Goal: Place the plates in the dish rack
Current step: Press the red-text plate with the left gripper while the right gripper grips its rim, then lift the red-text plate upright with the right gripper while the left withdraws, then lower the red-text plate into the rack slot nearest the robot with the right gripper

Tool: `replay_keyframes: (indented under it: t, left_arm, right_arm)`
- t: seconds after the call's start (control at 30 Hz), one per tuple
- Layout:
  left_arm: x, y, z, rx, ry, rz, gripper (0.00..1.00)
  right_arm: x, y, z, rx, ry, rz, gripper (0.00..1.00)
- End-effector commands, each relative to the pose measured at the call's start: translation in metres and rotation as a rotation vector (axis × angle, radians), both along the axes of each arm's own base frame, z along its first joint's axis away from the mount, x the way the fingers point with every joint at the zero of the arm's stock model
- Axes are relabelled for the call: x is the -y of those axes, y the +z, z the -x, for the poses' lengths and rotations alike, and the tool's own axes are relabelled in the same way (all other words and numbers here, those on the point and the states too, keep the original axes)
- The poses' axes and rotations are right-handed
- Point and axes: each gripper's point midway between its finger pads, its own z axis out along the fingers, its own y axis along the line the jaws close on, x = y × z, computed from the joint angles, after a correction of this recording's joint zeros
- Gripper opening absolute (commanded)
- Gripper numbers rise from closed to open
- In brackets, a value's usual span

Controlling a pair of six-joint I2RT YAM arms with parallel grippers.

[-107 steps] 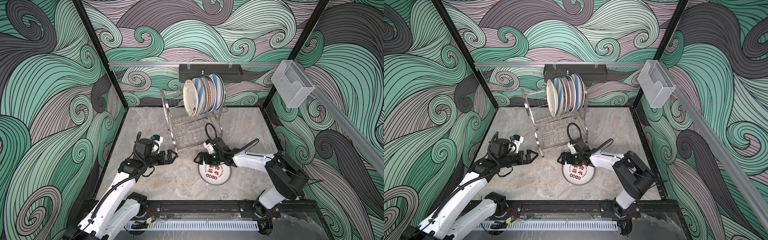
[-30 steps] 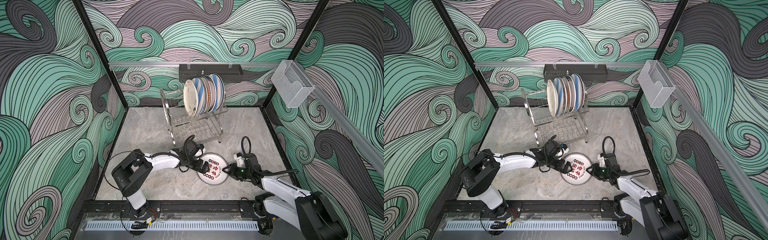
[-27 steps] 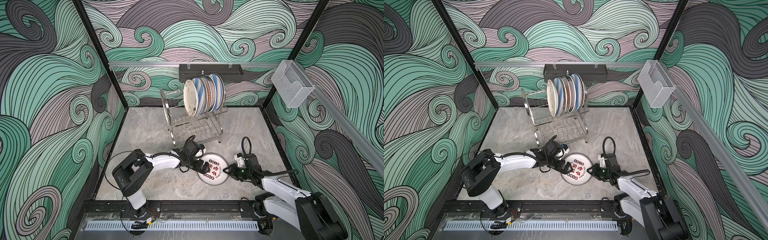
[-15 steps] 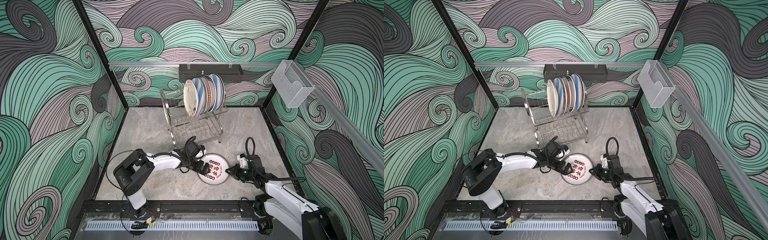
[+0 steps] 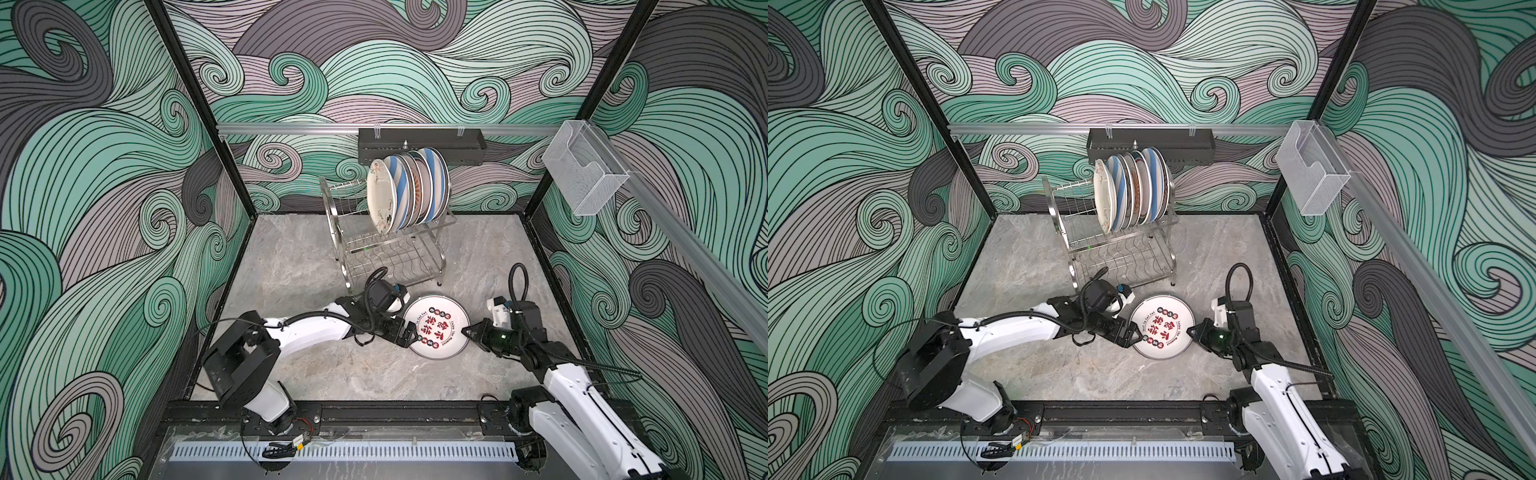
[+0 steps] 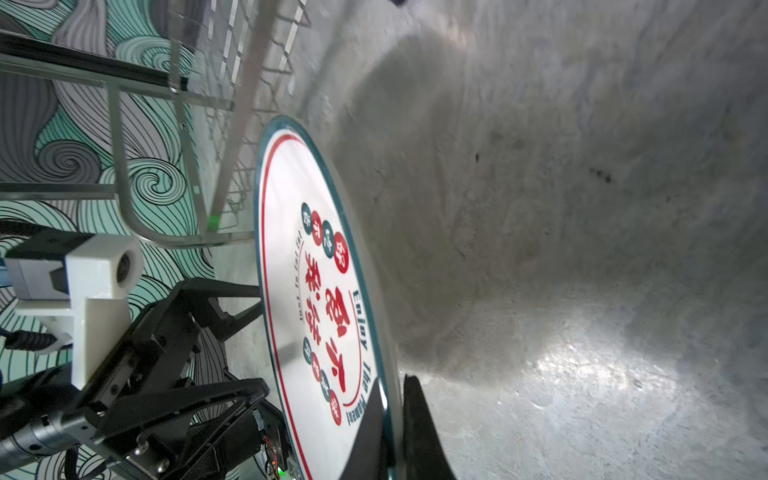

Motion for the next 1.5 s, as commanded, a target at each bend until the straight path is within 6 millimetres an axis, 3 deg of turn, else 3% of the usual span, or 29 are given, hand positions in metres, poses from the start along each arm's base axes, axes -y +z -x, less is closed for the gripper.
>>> replay_keyframes:
  t: [0.0,0.13,0.27,0.43,0.53,0.83,1.1,1.27,1.47]
  left_arm:
    - [-0.032,0.029,0.000,0.021,0.068,-0.025,0.99]
    - [-0.064,0.064,0.004,0.088,0.096,-0.003,0.99]
    - [-0.106,0.093,-0.003,0.166,0.189,0.041,0.99]
    - [-0.174,0.103,-0.019,0.246,0.424,0.050,0.99]
    - [-0.196,0.107,-0.024,0.205,0.505,0.070,0.99]
    - [-0.208,0.105,-0.025,0.154,0.532,0.139,0.99]
    - [-0.206,0.101,-0.023,0.149,0.535,0.161,0.99]
    - [-0.205,0.101,-0.022,0.150,0.531,0.165,0.99]
    - [-0.205,0.102,-0.021,0.154,0.526,0.169,0.99]
  right_arm:
    - [0.005,0.025,0.004,0.041,0.060,0.071,0.00]
    - [0.002,0.065,-0.002,0.123,0.133,0.113,0.00]
    - [-0.013,0.114,-0.007,0.240,0.207,0.072,0.00]
    - [-0.051,0.174,-0.015,0.392,0.283,-0.031,0.00]
    - [-0.077,0.208,-0.019,0.486,0.337,0.002,0.00]
    - [-0.123,0.324,-0.051,0.754,0.328,0.153,0.00]
    - [-0.151,0.398,-0.098,0.950,0.123,0.487,0.00]
    - [-0.152,0.430,-0.130,1.019,-0.117,0.762,0.00]
    - [-0.182,0.432,-0.147,1.032,-0.193,0.765,0.00]
